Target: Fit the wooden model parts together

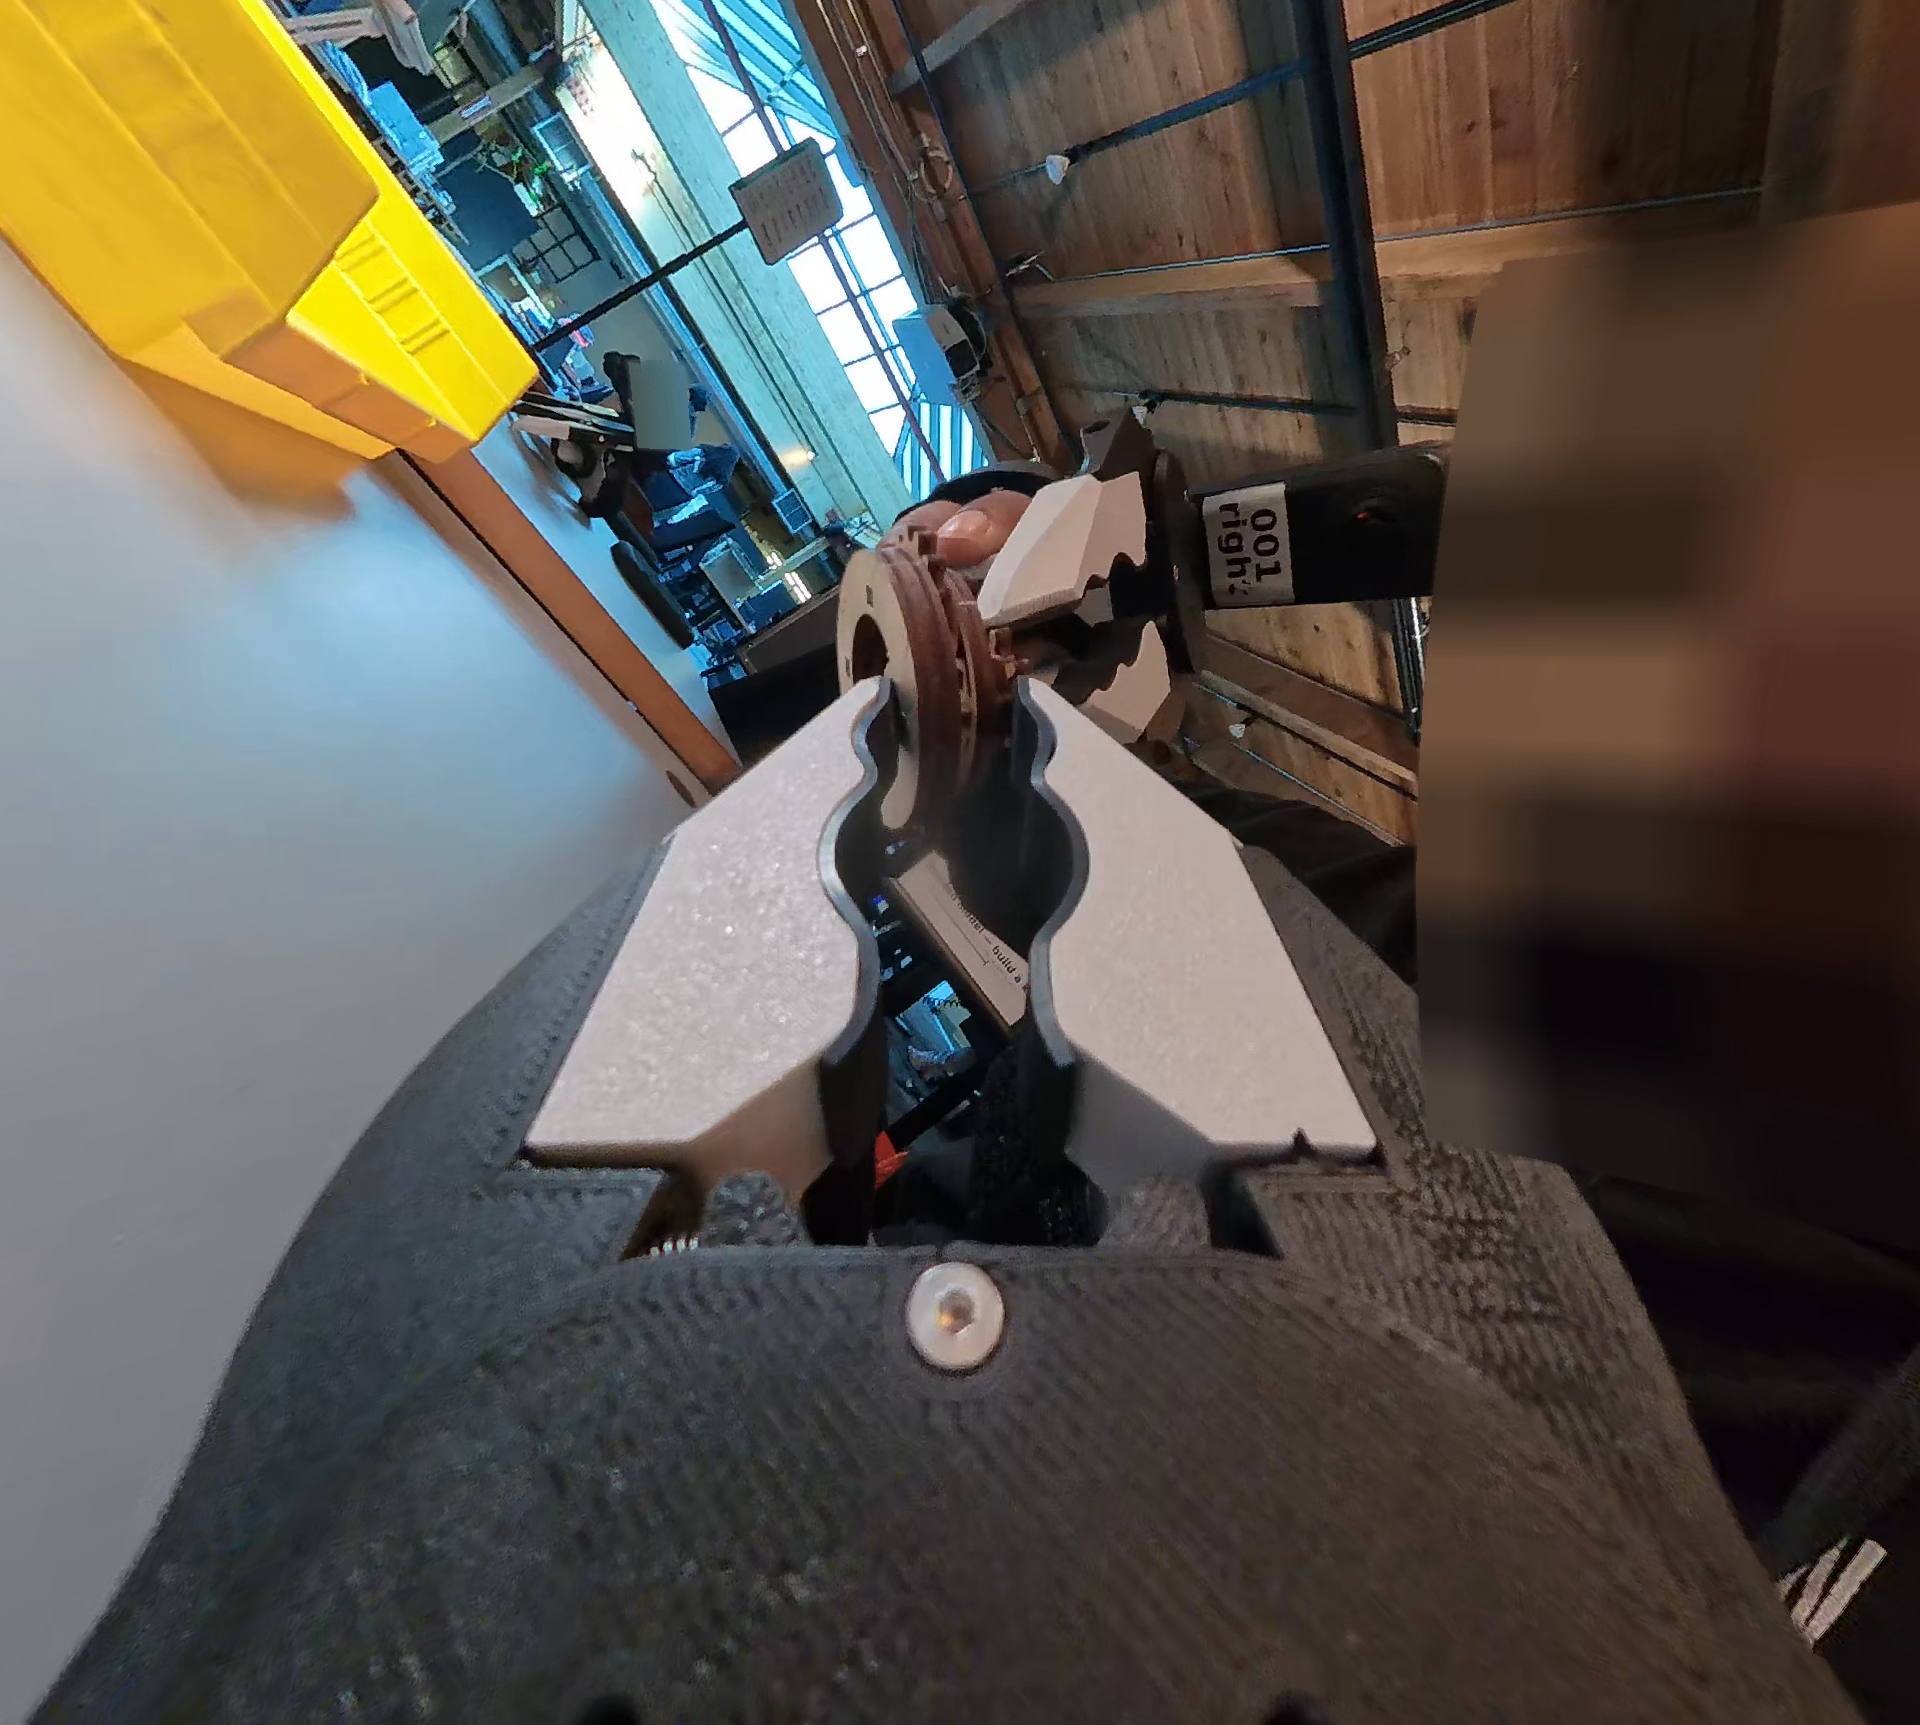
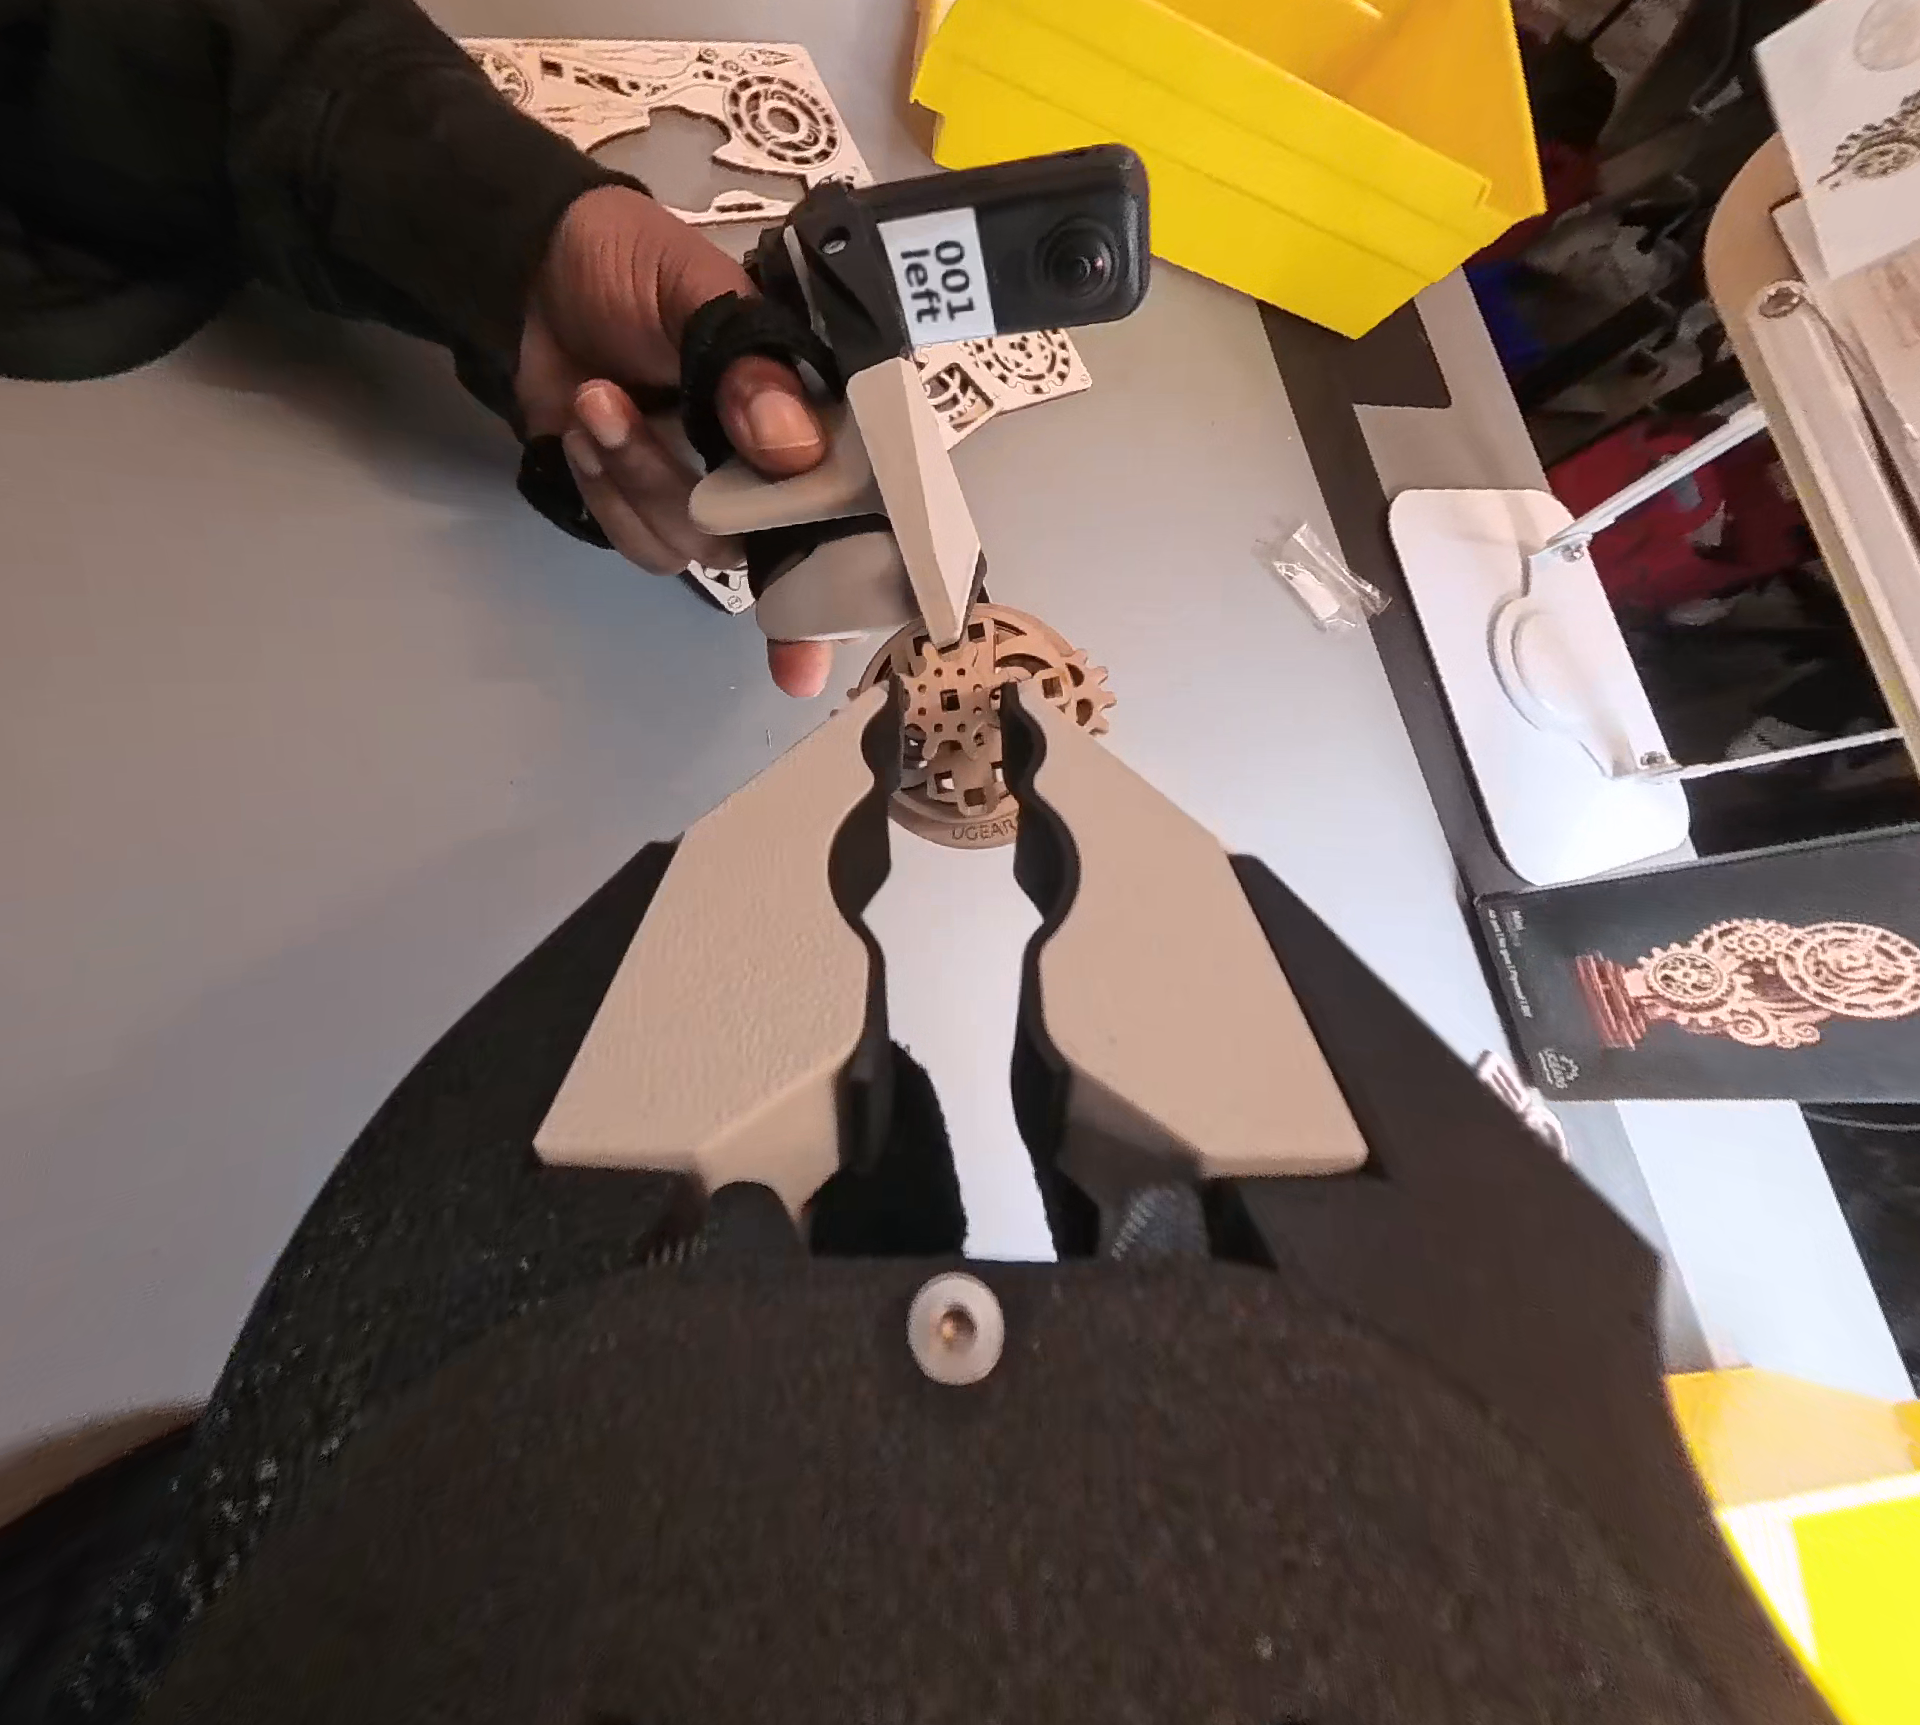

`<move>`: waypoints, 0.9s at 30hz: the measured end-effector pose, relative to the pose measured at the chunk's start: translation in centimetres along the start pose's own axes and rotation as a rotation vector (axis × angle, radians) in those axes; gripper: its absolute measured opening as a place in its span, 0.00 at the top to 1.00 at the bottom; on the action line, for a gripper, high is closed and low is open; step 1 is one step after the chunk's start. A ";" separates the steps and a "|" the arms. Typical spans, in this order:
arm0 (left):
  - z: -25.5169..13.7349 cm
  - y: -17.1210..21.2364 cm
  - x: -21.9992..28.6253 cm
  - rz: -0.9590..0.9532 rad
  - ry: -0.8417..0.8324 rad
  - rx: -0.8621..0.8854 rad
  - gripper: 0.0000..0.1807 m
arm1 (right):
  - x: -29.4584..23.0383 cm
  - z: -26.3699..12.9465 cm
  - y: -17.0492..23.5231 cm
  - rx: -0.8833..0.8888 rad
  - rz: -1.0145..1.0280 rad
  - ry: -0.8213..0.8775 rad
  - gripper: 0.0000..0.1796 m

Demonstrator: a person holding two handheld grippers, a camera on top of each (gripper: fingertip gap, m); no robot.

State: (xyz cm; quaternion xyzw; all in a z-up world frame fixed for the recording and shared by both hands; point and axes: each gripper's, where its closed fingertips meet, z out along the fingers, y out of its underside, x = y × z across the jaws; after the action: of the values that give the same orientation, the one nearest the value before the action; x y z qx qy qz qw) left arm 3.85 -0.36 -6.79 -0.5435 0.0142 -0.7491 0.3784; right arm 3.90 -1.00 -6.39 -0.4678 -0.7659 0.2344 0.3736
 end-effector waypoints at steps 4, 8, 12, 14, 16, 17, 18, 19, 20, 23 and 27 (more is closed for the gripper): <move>0.1 -0.3 0.3 -0.009 0.025 0.034 0.89 | 0.2 -0.2 -0.3 0.002 0.019 0.027 0.91; 0.1 -0.4 0.3 0.003 0.021 0.039 0.89 | 0.3 -0.3 -0.2 0.016 0.014 0.038 0.91; 0.1 -0.4 0.6 0.016 0.028 0.038 0.89 | 0.4 -0.6 -0.2 0.034 0.008 0.040 0.91; 0.1 -0.3 0.5 0.030 0.022 0.028 0.89 | 0.4 -0.6 -0.2 0.031 0.003 0.042 0.91; 0.1 -0.3 0.7 0.039 0.027 0.022 0.89 | 0.4 -0.7 -0.3 0.040 -0.001 0.043 0.91; 0.1 -0.3 0.7 0.047 0.024 0.021 0.89 | 0.4 -0.7 -0.4 0.038 -0.006 0.045 0.91; 0.2 -0.3 0.8 0.054 0.019 0.021 0.89 | 0.4 -0.7 -0.4 0.037 -0.014 0.046 0.91; 0.2 -0.2 0.7 0.057 0.013 0.017 0.89 | 0.3 -0.7 -0.5 0.038 -0.022 0.044 0.91; 0.3 -0.2 0.7 0.056 0.011 0.013 0.89 | 0.2 -0.6 -0.5 0.040 -0.032 0.043 0.91; 0.2 -0.2 0.6 0.047 0.012 0.019 0.89 | 0.3 -0.6 -0.5 0.033 -0.056 0.054 0.91; 0.3 -0.1 0.5 0.052 0.000 0.006 0.89 | 0.3 -0.6 -0.4 0.015 -0.060 0.050 0.91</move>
State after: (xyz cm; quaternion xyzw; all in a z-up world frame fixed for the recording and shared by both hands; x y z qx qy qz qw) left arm 3.96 -0.51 -6.19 -0.5416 0.0260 -0.7392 0.3995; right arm 4.06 -0.85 -5.64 -0.4473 -0.7683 0.2170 0.4031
